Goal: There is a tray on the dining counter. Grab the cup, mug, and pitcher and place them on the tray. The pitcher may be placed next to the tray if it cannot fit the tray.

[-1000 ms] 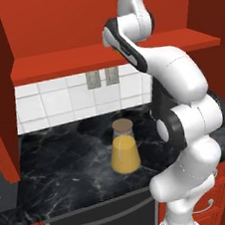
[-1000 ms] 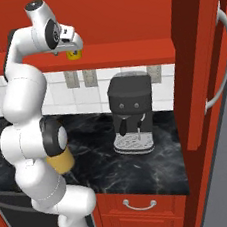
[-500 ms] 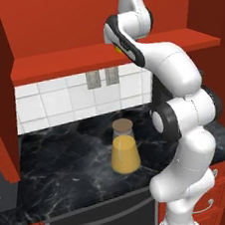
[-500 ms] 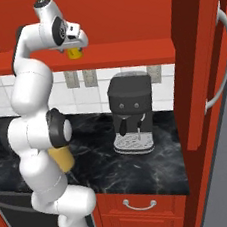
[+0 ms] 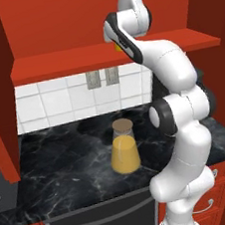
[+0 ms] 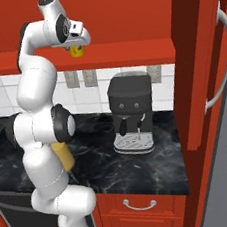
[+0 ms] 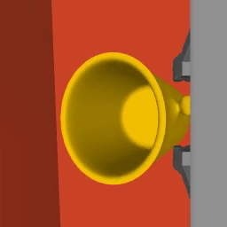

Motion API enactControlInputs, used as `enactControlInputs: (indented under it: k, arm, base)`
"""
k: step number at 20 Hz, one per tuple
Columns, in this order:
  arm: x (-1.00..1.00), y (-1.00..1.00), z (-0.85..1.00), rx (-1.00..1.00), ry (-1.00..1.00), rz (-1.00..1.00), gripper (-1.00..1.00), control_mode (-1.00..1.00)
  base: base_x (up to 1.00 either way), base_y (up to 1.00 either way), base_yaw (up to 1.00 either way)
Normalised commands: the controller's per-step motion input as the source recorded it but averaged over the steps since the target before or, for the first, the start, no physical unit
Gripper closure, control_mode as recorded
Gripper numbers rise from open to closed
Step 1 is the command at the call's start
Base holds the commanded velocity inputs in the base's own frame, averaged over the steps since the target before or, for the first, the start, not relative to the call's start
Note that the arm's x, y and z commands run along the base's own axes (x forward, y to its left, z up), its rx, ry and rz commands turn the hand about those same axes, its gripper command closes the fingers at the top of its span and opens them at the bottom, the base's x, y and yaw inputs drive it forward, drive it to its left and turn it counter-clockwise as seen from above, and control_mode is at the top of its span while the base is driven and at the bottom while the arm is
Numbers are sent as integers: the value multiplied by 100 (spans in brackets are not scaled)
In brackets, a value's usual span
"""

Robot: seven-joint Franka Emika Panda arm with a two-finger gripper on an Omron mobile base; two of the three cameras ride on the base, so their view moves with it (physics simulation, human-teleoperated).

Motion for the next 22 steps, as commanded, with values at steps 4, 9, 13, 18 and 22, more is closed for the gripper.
enactControlInputs:
  k: [4,9,13,18,22]
  arm:
    - [-1,1,-1,0,0,0,100,-100]
    - [-10,6,-2,0,0,0,100,-100]
    - [-72,4,-5,0,-7,0,100,-100]
    - [-100,0,-10,0,-16,0,100,-100]
    - [-100,0,-10,0,-14,0,100,-100]
  base:
    - [0,0,0]
    - [0,0,0]
    - [0,0,0]
    - [0,0,0]
    - [0,0,0]
